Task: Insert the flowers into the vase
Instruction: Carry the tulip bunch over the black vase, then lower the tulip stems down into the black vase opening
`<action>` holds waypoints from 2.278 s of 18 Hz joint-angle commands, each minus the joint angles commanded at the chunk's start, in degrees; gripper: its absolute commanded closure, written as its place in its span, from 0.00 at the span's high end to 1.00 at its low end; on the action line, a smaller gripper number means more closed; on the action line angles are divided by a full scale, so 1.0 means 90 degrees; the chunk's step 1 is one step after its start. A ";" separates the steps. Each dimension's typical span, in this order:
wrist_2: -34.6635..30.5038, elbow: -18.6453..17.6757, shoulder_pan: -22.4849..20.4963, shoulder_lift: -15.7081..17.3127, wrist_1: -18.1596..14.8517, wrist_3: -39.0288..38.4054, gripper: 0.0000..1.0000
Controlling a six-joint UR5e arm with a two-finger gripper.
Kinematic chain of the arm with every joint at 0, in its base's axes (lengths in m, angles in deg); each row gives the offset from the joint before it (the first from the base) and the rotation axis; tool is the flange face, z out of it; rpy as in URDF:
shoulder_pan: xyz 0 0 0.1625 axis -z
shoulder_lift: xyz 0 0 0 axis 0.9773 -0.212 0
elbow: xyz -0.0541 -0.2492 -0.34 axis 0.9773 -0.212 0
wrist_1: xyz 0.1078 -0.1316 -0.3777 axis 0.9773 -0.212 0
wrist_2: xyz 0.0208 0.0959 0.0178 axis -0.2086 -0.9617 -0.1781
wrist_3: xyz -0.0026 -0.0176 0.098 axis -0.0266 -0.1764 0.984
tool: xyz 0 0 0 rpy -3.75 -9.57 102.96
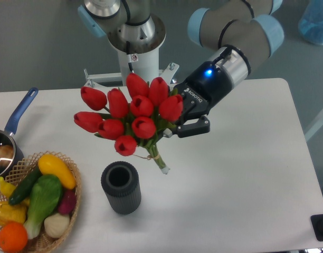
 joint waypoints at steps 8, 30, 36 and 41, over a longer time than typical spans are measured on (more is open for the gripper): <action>0.0295 -0.0187 0.0352 -0.0116 -0.0010 0.0421 0.18; 0.0460 -0.0597 0.0459 -0.0263 -0.0010 0.0567 0.18; 0.0607 -0.0568 0.0430 -0.0439 -0.0010 0.0596 0.18; 0.0607 -0.0559 0.0401 -0.0537 -0.0010 0.0733 0.18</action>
